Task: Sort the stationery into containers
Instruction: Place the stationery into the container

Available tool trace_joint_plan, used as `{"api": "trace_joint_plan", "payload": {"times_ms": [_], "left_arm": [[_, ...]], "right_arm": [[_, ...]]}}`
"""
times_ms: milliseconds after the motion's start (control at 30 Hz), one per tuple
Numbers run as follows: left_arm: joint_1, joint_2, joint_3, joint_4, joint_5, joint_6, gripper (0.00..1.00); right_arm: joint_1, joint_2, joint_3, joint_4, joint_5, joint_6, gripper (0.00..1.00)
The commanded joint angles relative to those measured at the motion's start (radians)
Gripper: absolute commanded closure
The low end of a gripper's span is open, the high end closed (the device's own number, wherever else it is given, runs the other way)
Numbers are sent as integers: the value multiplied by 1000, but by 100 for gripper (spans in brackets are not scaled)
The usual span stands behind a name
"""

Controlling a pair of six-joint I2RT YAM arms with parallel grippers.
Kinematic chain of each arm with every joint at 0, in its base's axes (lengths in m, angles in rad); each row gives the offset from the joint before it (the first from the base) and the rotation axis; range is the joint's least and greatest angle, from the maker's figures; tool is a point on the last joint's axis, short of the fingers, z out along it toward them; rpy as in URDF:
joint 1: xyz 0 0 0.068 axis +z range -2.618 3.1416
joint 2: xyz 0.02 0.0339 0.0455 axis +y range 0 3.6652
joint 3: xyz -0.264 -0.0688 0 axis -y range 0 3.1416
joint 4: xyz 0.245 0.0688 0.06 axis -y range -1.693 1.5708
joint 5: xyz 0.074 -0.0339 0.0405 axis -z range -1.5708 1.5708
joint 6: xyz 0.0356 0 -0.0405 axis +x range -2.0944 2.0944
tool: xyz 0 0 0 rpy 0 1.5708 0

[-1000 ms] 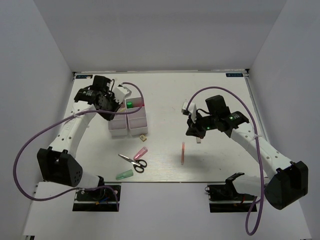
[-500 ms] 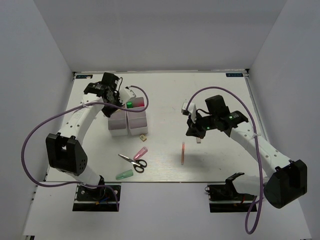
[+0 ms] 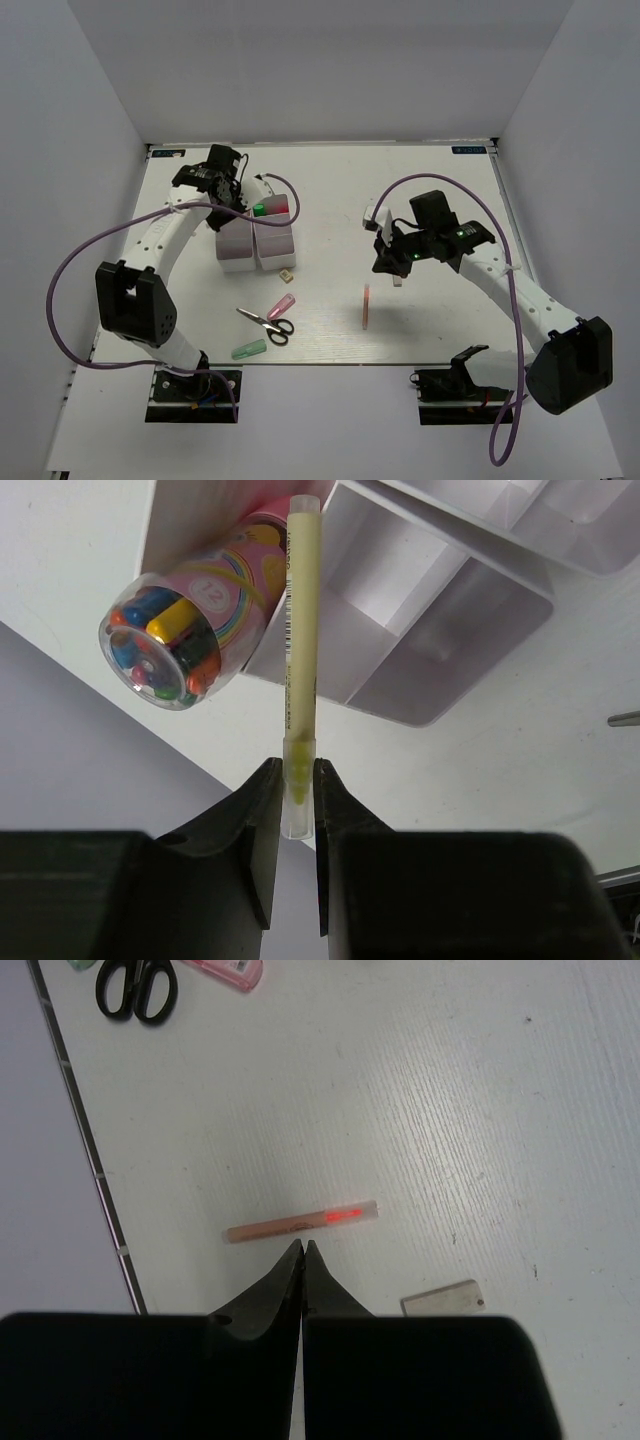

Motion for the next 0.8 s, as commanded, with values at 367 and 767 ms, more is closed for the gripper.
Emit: {"api": "trace_joint_plan", "payload": {"times_ms": [367,767], "left_arm": [[-13,-141,-62,26,7,43,99],[-32,-103,-89,24,-7,74,99]], "right_arm": [[-6,5,23,-16,-44,-6,100],[-20,5,22,-20,-49,-5,100]]}}
